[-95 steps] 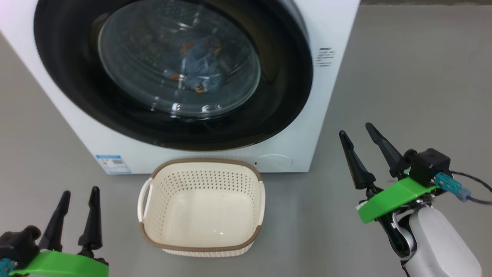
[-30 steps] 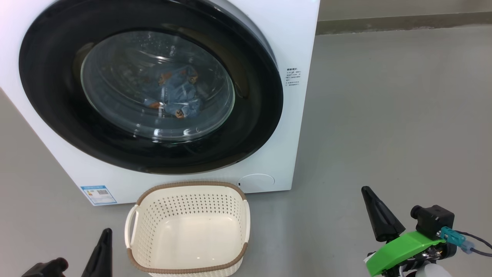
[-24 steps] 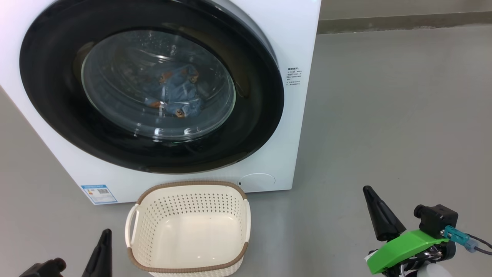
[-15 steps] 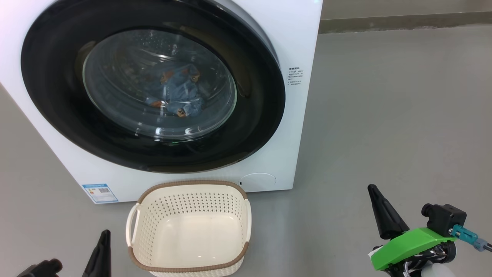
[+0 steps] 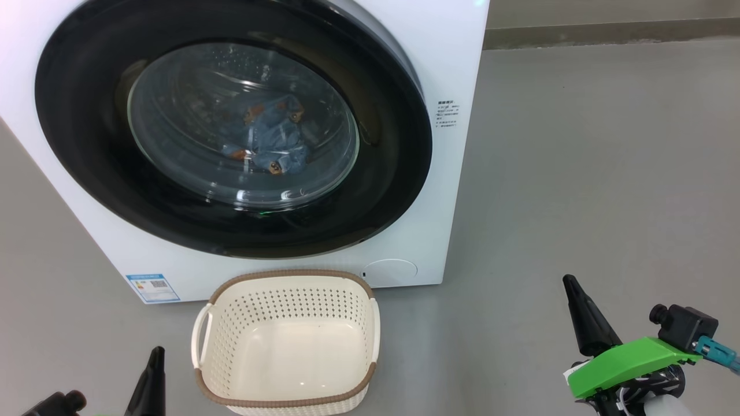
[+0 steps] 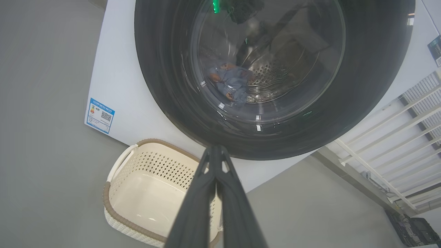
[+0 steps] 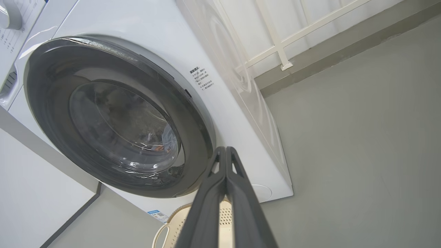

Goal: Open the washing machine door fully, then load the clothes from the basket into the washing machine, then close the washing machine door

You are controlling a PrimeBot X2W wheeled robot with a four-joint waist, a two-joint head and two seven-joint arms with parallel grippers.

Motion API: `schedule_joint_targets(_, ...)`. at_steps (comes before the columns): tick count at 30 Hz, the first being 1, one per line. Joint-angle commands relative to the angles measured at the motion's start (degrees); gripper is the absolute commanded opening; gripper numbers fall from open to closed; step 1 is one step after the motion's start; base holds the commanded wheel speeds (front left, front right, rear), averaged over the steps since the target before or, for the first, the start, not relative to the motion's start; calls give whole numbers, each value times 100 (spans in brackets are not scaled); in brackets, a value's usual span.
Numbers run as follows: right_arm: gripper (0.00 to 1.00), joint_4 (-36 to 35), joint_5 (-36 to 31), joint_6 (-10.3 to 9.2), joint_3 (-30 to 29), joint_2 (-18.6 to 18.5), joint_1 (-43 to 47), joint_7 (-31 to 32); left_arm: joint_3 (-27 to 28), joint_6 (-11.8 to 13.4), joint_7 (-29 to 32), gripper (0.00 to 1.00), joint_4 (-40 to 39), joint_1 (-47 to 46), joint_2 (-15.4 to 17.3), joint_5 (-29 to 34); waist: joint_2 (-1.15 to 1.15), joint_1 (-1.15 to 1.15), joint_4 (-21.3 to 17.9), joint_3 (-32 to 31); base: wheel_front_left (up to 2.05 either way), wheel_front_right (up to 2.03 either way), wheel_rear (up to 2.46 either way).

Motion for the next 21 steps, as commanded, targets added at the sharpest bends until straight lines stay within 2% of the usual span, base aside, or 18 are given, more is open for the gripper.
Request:
schedule_joint_targets(1, 0, -171, 190, -10, -15, -3, -96, 40, 143, 4, 32, 0, -91, -287, 63, -120, 0, 0, 4, 1, 0, 0, 0)
schedule_joint_targets(21, 0, -221, 1269, -15, -229, 89, -43, 361, 352, 1, 351, 0, -52, -388, -82, -989, 0, 0, 54, 12, 0, 0, 0)
